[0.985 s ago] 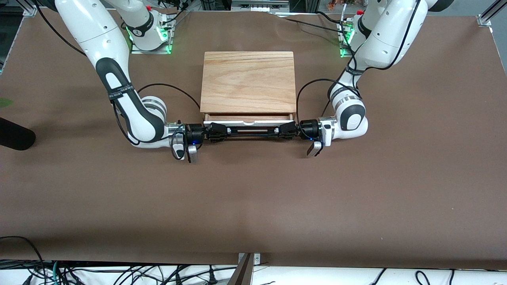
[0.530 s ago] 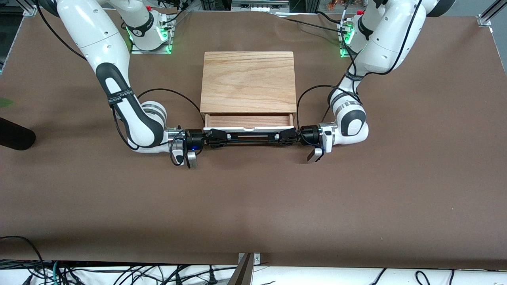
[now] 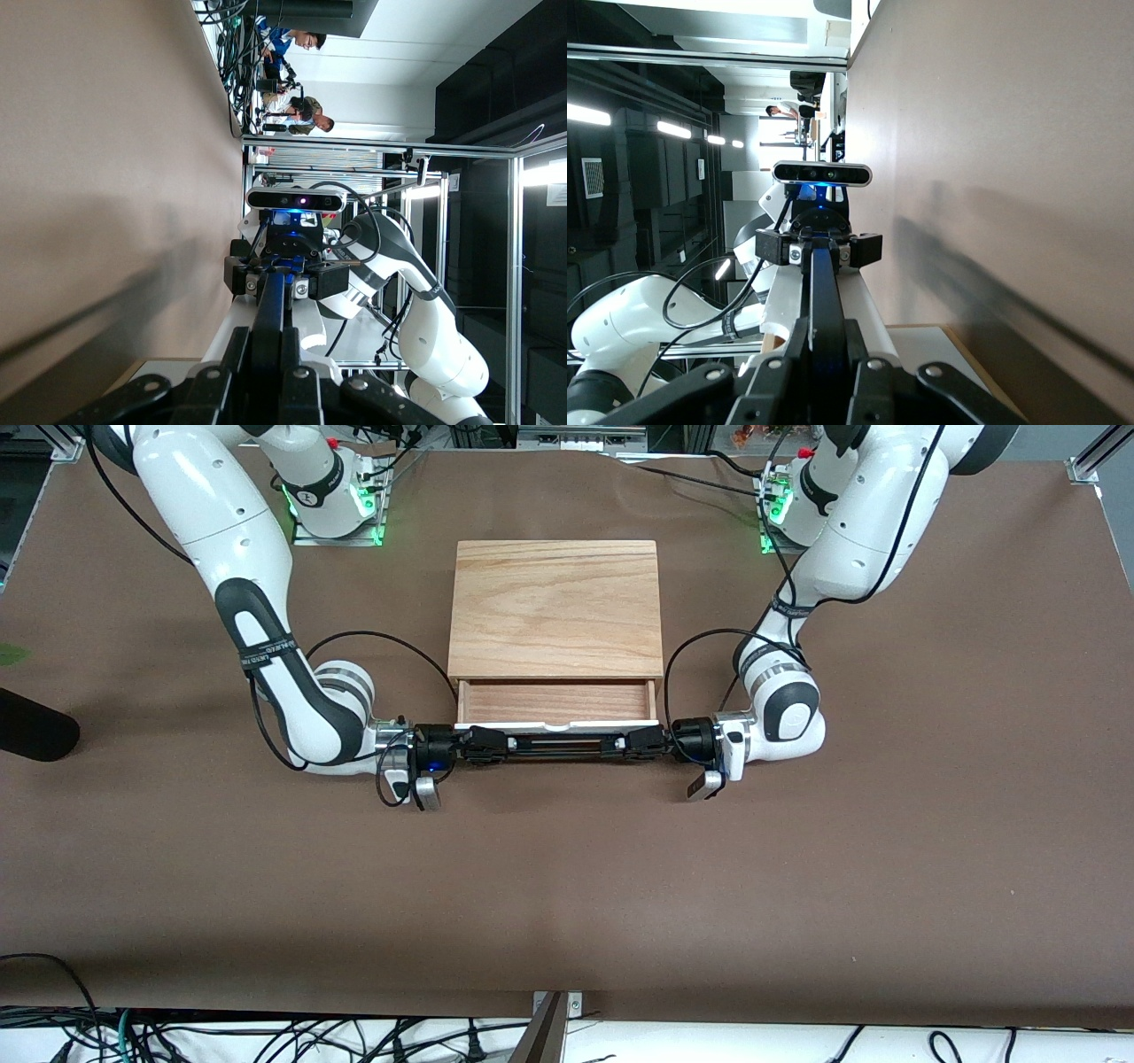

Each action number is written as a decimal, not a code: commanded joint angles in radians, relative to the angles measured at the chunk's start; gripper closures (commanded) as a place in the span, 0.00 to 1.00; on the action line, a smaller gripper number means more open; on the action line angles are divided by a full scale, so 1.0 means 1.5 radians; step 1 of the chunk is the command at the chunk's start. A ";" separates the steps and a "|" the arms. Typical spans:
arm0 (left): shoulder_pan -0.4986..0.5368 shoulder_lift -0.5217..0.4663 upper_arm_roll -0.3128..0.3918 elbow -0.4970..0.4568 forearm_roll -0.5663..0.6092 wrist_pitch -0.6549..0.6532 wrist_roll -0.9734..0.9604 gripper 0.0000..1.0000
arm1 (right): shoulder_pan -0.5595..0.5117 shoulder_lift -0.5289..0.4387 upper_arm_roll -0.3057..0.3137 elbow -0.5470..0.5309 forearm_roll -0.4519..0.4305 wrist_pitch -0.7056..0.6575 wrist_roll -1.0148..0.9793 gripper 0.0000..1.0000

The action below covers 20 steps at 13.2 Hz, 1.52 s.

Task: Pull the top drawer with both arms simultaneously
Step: 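Pull the drawer out from the box with both grippers together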

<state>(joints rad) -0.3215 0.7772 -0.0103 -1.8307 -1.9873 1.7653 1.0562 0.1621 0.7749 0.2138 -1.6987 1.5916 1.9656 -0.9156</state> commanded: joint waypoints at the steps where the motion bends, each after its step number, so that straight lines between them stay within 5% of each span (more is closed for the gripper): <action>1: -0.001 0.047 0.013 0.047 -0.027 0.042 -0.031 1.00 | -0.017 0.006 -0.008 0.059 0.041 -0.013 0.034 1.00; 20: 0.000 0.083 0.063 0.138 -0.020 0.043 -0.152 1.00 | -0.031 0.066 -0.009 0.139 0.037 -0.015 0.047 1.00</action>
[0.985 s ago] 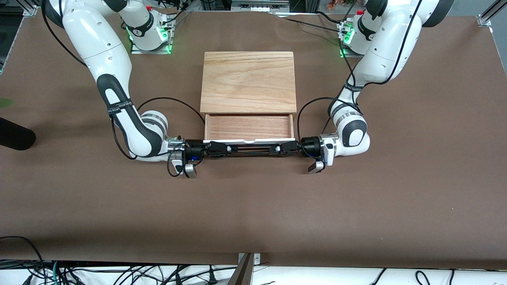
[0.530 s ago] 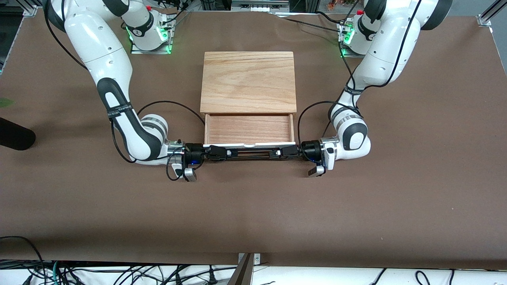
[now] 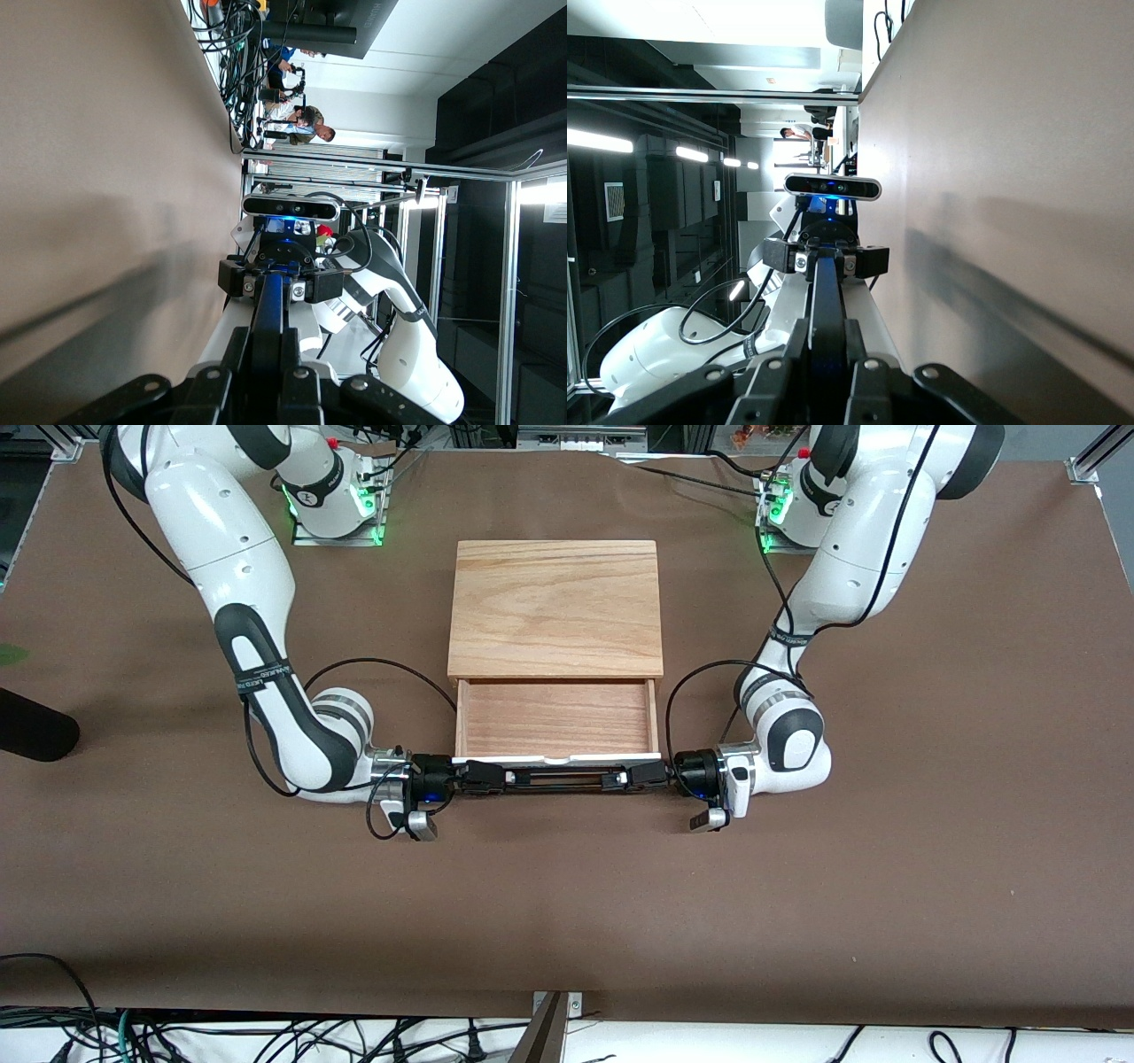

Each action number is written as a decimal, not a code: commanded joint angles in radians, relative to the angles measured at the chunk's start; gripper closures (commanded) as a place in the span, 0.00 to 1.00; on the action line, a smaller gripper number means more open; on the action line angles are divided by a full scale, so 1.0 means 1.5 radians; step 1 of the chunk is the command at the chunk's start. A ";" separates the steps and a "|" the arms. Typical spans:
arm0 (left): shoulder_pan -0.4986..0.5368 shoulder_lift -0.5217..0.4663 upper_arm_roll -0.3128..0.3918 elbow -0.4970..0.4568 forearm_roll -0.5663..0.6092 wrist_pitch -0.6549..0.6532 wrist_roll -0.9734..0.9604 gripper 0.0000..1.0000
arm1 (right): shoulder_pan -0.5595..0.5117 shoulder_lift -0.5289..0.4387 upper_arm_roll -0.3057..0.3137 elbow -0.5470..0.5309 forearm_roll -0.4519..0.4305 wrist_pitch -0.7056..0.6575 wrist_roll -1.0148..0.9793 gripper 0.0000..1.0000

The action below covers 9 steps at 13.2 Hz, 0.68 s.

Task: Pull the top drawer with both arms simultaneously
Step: 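Pull the drawer out from the box with both grippers together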

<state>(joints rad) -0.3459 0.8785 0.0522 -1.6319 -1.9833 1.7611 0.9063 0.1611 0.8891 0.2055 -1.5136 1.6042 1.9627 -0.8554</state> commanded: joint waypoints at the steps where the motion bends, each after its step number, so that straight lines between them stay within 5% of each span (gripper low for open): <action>1: 0.016 0.019 0.021 0.006 -0.023 0.046 -0.050 1.00 | -0.031 -0.007 -0.003 0.016 0.029 -0.013 0.006 1.00; 7: 0.016 0.029 0.037 0.009 -0.022 0.046 -0.053 1.00 | -0.031 0.004 -0.003 0.016 0.027 -0.013 -0.003 1.00; 8: 0.015 0.033 0.044 0.021 -0.021 0.046 -0.053 1.00 | -0.031 0.003 -0.003 0.015 0.026 -0.013 -0.002 0.97; 9: 0.015 0.036 0.044 0.023 -0.022 0.046 -0.054 1.00 | -0.030 0.002 -0.003 0.015 0.026 -0.013 -0.002 0.74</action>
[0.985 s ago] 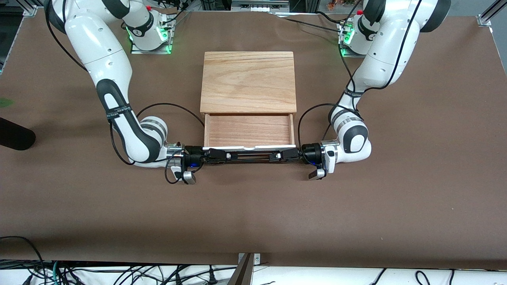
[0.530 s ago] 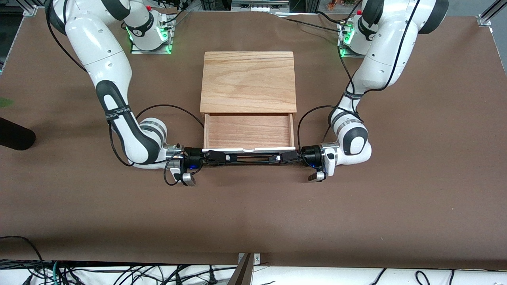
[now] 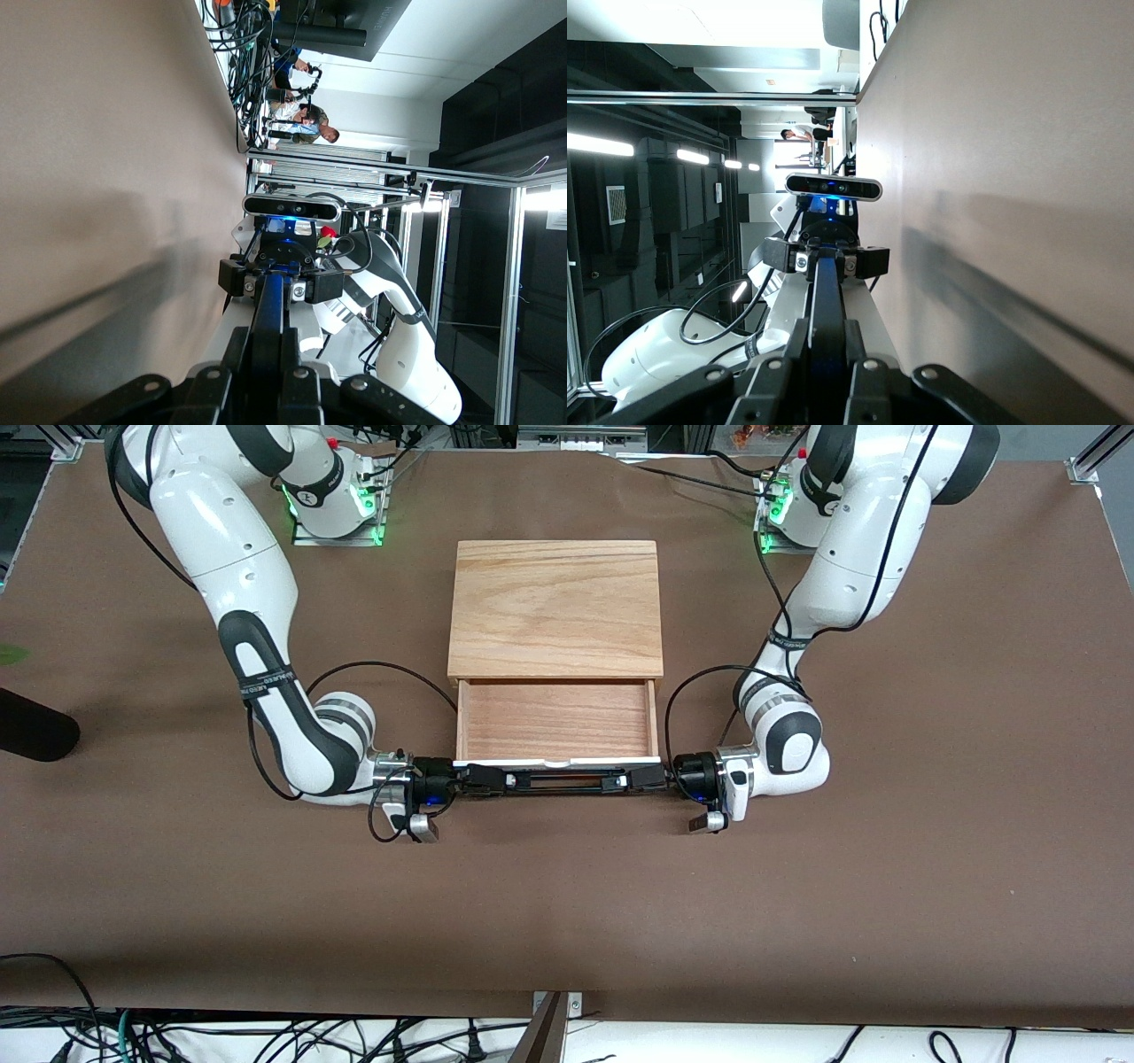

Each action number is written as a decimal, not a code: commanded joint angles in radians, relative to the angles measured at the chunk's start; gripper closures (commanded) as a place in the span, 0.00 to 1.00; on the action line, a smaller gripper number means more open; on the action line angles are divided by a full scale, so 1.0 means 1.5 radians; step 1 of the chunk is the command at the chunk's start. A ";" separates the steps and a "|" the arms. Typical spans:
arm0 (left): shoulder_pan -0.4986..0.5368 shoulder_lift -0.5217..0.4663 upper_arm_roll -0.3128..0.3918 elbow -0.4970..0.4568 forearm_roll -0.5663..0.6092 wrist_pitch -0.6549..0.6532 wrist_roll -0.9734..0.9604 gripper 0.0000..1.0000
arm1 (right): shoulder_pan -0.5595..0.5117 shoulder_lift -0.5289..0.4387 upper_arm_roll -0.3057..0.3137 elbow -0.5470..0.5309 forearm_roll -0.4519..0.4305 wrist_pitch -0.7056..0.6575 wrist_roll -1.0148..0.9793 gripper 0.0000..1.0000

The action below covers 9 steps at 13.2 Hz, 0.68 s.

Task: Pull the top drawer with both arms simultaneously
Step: 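Pull the drawer out from the box with both grippers together, then open both grippers and release the drawer handle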

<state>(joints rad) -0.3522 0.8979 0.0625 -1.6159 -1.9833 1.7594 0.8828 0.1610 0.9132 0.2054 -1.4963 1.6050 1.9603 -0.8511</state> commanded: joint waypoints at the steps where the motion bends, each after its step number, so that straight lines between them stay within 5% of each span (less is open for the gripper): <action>1: 0.018 0.024 0.037 0.017 -0.023 0.047 -0.043 1.00 | -0.030 -0.014 -0.003 0.003 0.025 -0.011 -0.003 0.17; 2: 0.018 0.025 0.038 0.023 -0.023 0.047 -0.048 1.00 | -0.030 -0.016 -0.003 0.003 0.022 -0.011 -0.008 0.00; 6: 0.018 0.028 0.040 0.023 -0.024 0.048 -0.041 1.00 | -0.030 -0.021 -0.003 0.003 -0.001 -0.011 -0.004 0.00; 7: 0.018 0.027 0.040 0.022 -0.026 0.048 -0.035 0.86 | -0.031 -0.024 -0.003 0.003 -0.002 -0.012 -0.001 0.00; 8: 0.017 0.024 0.040 0.022 -0.029 0.048 -0.034 0.37 | -0.031 -0.031 -0.006 0.003 -0.021 -0.011 0.000 0.00; 9: 0.017 0.019 0.039 0.018 -0.029 0.048 -0.033 0.00 | -0.031 -0.044 -0.019 0.003 -0.056 -0.012 0.003 0.00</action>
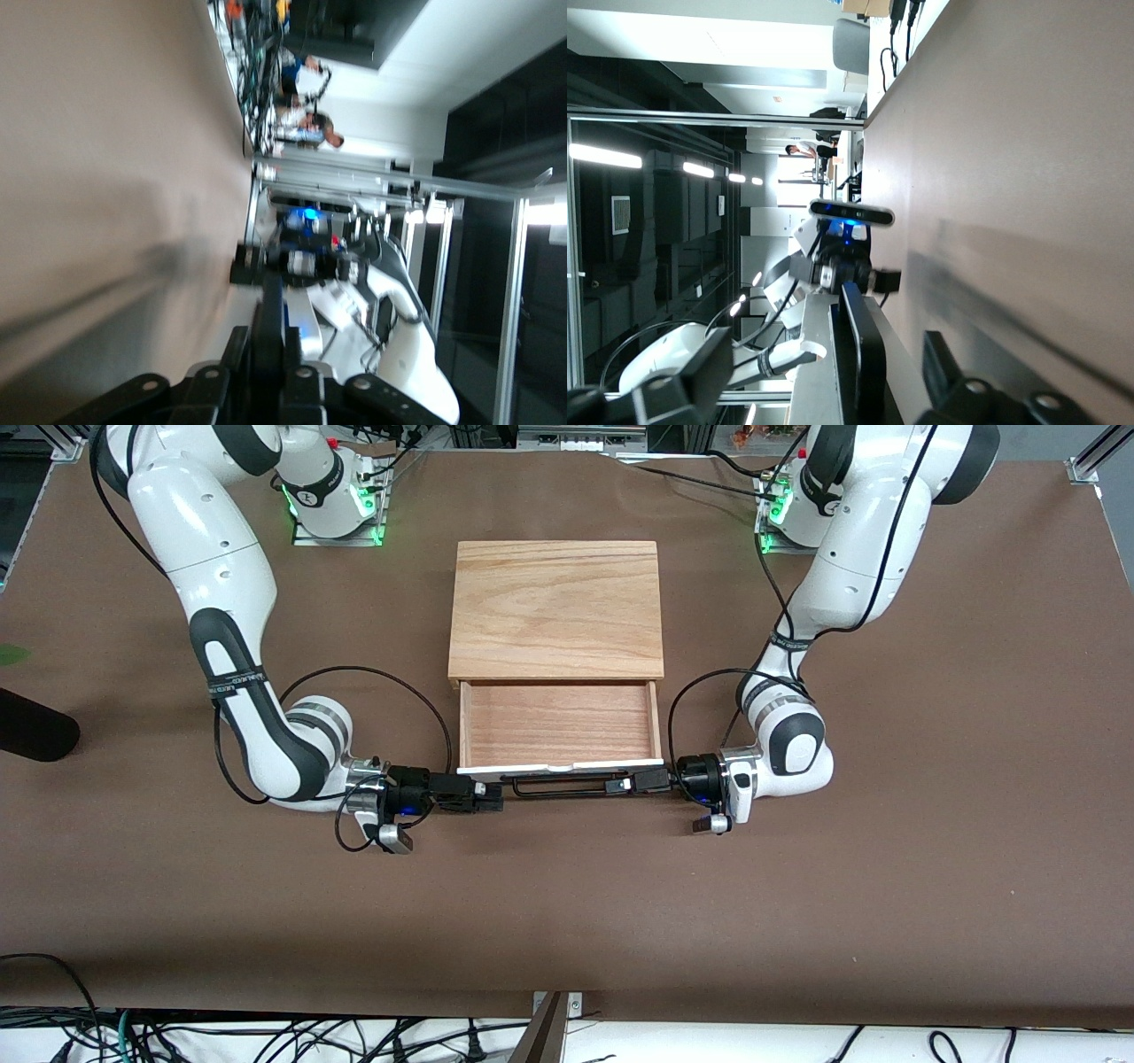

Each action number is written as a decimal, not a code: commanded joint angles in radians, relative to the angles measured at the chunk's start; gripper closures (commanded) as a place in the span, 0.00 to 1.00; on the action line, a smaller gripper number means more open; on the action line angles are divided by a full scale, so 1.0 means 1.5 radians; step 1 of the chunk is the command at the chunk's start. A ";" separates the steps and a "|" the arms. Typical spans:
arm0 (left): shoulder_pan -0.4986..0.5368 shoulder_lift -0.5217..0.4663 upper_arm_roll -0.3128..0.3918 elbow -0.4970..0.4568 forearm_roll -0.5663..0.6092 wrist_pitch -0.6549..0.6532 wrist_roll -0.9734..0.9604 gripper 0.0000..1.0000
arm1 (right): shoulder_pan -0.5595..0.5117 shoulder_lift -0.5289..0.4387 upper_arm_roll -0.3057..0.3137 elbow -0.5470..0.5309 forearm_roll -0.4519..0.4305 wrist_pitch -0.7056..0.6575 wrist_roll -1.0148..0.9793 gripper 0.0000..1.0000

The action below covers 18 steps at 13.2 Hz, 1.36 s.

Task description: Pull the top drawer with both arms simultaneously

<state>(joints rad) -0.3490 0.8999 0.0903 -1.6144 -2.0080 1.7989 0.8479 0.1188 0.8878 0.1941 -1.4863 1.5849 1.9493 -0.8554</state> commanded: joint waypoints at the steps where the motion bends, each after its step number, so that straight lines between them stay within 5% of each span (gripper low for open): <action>1: 0.016 0.009 0.021 0.013 -0.012 0.023 -0.016 0.00 | -0.003 -0.044 -0.021 -0.004 -0.079 -0.005 0.011 0.00; 6: 0.019 -0.001 0.020 0.013 -0.010 0.023 -0.034 0.00 | -0.004 -0.130 -0.066 -0.003 -0.325 -0.014 0.145 0.00; 9: 0.020 -0.038 0.022 -0.020 -0.005 0.023 -0.047 0.00 | -0.005 -0.215 -0.074 -0.004 -0.591 -0.019 0.279 0.00; 11: 0.026 -0.090 0.022 -0.063 0.031 0.046 -0.054 0.00 | -0.008 -0.271 -0.077 -0.010 -0.720 -0.068 0.330 0.00; 14: 0.062 -0.197 0.021 -0.076 0.234 0.102 -0.182 0.00 | -0.012 -0.352 -0.097 -0.006 -0.930 -0.176 0.389 0.00; 18: 0.100 -0.308 0.021 -0.103 0.494 0.109 -0.229 0.00 | -0.010 -0.454 -0.114 -0.021 -1.018 -0.279 0.391 0.00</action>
<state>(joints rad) -0.2060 0.5455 0.1277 -1.6747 -1.4035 1.9385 0.5125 0.0979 0.2927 0.0419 -1.4691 0.1176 1.5628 -0.2829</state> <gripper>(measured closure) 0.000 0.000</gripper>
